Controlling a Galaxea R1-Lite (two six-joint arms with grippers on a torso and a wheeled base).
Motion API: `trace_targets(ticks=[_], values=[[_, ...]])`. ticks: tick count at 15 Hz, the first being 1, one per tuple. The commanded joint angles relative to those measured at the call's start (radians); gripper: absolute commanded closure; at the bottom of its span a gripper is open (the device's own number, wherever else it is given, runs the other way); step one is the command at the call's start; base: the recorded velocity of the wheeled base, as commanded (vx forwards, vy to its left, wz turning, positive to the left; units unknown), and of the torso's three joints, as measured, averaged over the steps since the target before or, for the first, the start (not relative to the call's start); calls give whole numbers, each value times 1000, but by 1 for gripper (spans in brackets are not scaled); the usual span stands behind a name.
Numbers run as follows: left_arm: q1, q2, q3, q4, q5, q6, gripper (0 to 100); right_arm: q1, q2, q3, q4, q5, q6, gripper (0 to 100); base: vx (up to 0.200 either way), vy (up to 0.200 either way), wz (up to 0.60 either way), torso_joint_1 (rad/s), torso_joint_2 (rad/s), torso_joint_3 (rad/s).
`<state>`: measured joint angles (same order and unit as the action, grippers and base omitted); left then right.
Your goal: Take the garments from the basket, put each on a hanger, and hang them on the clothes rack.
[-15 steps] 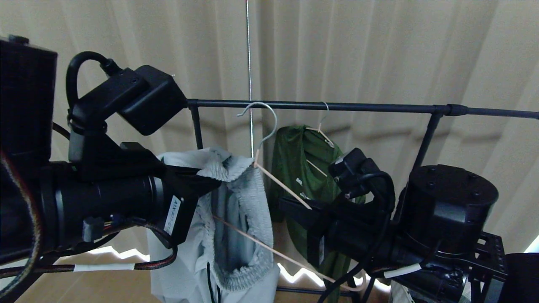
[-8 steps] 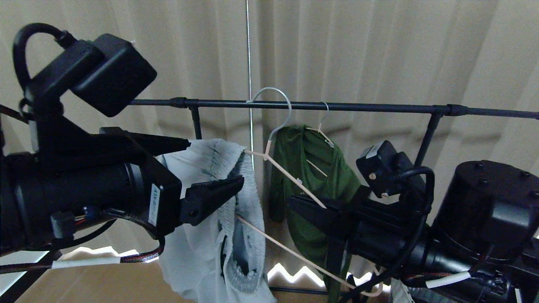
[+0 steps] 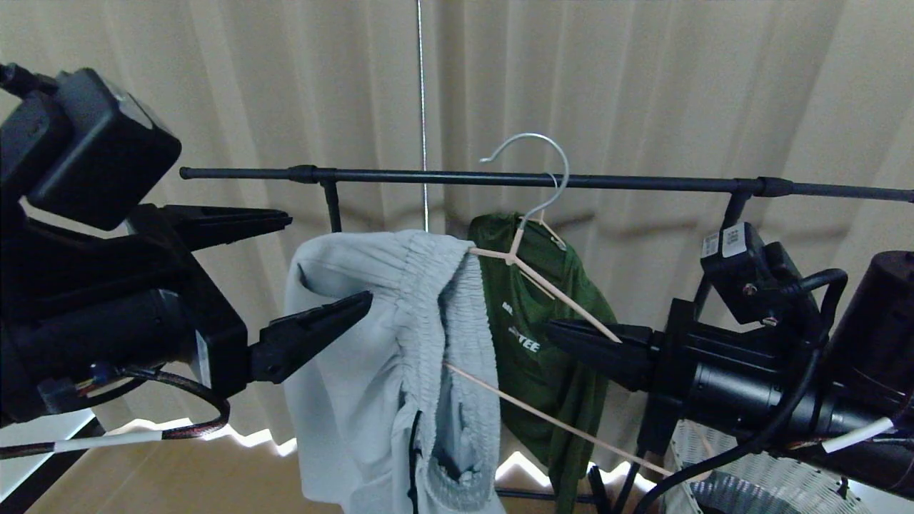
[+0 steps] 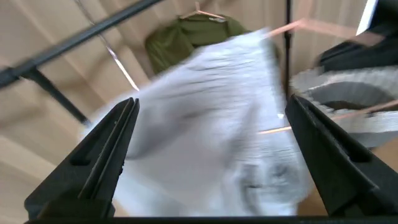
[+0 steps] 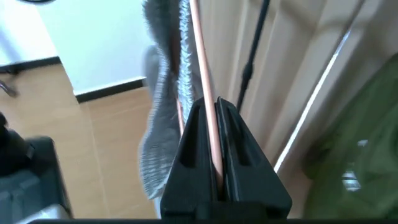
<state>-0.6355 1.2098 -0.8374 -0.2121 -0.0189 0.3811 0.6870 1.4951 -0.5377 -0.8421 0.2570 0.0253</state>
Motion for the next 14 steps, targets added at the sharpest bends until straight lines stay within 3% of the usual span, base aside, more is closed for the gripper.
trace_targets(ticks=[1, 3, 7, 10, 14], values=[[139, 5, 12, -16, -130, 157, 0, -50, -26, 7, 34, 30, -12, 100, 0, 0, 0, 0, 0, 0], [148, 47, 12, -33, -154, 300, 0, -50, -27, 7, 38, 76, -13, 100, 0, 0, 0, 0, 0, 0], [137, 132, 4, -70, -156, 444, 0, -18, -21, -2, 38, 85, -36, 100, 0, 0, 0, 0, 0, 0], [116, 191, 9, -161, -154, 453, 0, 29, -30, 5, 38, 125, -54, 100, 0, 0, 0, 0, 0, 0], [114, 215, 6, -188, -156, 453, 0, 68, -30, 4, 37, 148, -54, 100, 0, 0, 0, 0, 0, 0]])
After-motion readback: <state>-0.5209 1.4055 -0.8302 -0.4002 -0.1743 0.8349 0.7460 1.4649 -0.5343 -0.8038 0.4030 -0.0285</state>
